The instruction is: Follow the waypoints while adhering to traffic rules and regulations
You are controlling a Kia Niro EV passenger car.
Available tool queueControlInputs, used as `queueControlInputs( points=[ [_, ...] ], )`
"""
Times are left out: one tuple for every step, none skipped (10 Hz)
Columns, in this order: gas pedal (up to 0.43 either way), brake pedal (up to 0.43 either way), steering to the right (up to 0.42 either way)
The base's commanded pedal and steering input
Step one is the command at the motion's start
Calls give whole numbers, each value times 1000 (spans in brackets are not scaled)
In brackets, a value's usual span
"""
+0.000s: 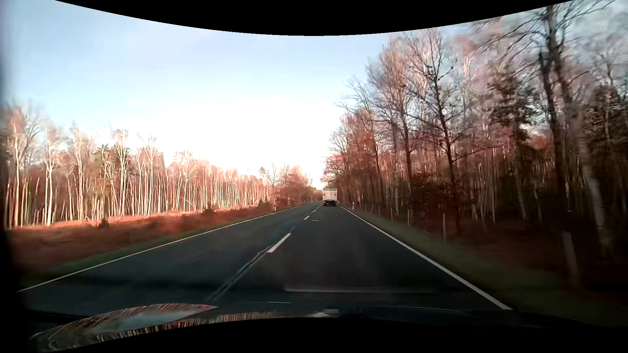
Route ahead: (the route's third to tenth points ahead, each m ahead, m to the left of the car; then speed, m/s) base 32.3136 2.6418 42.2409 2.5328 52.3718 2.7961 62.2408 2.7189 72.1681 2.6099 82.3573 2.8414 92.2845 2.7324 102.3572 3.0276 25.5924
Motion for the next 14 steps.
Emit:
queueControlInputs(
  points=[
    [177, 0, 0],
    [177, 0, -1],
    [177, 0, -1],
    [177, 0, -1],
    [177, 0, -2],
    [177, 0, -2],
    [177, 0, -2],
    [177, 0, -2],
    [177, 0, -2],
    [177, 0, -2],
    [177, 0, -2],
    [169, 0, -2],
    [169, 0, -3],
    [169, 0, -3]
  ],
)
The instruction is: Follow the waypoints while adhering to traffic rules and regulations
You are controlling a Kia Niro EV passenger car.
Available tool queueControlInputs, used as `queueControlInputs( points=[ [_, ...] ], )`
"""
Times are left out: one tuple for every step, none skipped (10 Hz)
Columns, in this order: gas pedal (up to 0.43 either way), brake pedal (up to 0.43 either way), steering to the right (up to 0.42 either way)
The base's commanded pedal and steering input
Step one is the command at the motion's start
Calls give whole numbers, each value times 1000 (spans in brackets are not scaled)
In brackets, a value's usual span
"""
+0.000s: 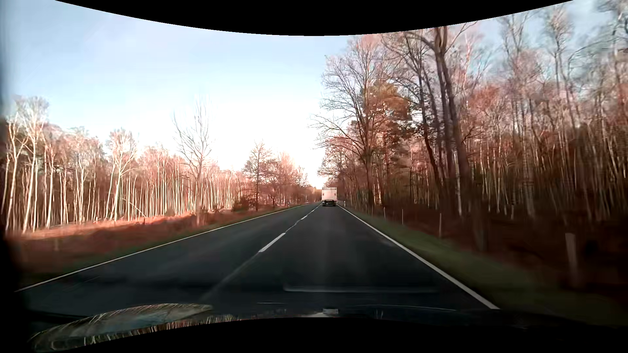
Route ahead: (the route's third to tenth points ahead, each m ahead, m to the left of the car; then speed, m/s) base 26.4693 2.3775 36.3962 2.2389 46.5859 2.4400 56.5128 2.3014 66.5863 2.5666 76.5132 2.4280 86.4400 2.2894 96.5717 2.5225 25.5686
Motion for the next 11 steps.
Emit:
queueControlInputs(
  points=[
    [169, 0, -3],
    [169, 0, -3],
    [169, 0, -3],
    [169, 0, -3],
    [169, 0, -3],
    [169, 0, -3],
    [169, 0, -3],
    [169, 0, -3],
    [169, 0, -2],
    [169, 0, -2],
    [169, 0, -2]
  ],
)
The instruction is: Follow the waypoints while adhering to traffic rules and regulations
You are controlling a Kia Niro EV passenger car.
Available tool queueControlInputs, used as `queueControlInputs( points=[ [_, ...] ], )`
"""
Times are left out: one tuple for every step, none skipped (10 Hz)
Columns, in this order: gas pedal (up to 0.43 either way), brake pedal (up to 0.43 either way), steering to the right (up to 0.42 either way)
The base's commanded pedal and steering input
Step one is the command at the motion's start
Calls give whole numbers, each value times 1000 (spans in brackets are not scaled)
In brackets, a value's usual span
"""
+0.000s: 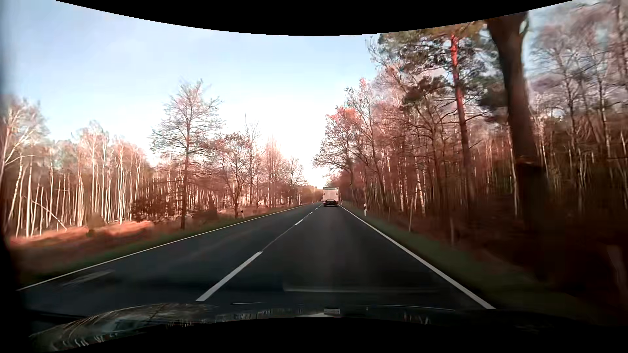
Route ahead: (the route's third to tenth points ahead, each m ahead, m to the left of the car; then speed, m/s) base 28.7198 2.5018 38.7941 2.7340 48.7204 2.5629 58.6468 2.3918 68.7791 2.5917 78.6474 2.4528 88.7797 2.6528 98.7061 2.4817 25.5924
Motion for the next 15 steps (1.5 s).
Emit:
queueControlInputs(
  points=[
    [169, 0, -2],
    [169, 0, -2],
    [169, 0, -2],
    [169, 0, -2],
    [169, 0, -2],
    [169, 0, -2],
    [169, 0, -2],
    [169, 0, -2],
    [169, 0, -2],
    [169, 0, -2],
    [157, 0, -2],
    [157, 0, -2],
    [157, 0, -2],
    [157, 0, -2],
    [157, 0, -2]
  ],
)
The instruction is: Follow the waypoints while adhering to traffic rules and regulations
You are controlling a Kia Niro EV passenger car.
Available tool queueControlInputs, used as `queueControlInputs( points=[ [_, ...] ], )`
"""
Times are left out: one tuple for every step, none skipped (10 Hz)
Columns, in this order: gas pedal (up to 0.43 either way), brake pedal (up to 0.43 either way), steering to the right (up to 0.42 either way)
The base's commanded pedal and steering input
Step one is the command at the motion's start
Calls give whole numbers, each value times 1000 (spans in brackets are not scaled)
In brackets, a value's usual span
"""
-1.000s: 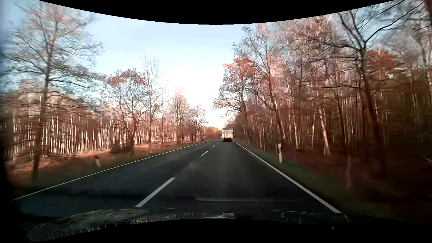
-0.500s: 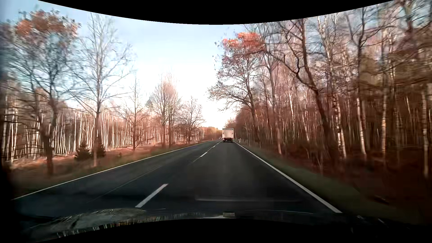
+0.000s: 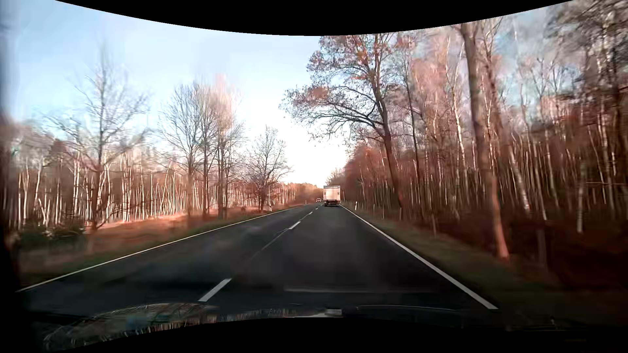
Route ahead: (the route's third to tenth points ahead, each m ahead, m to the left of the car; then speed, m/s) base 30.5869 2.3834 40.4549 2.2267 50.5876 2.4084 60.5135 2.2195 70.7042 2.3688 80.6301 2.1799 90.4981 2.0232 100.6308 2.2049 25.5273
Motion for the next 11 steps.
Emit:
queueControlInputs(
  points=[
    [157, 0, -2],
    [157, 0, -2],
    [157, 0, -2],
    [157, 0, -1],
    [157, 0, 0],
    [150, 0, 0],
    [130, 0, 0],
    [110, 0, 0],
    [110, 0, 0],
    [79, 0, 0],
    [28, 0, 0]
  ],
)
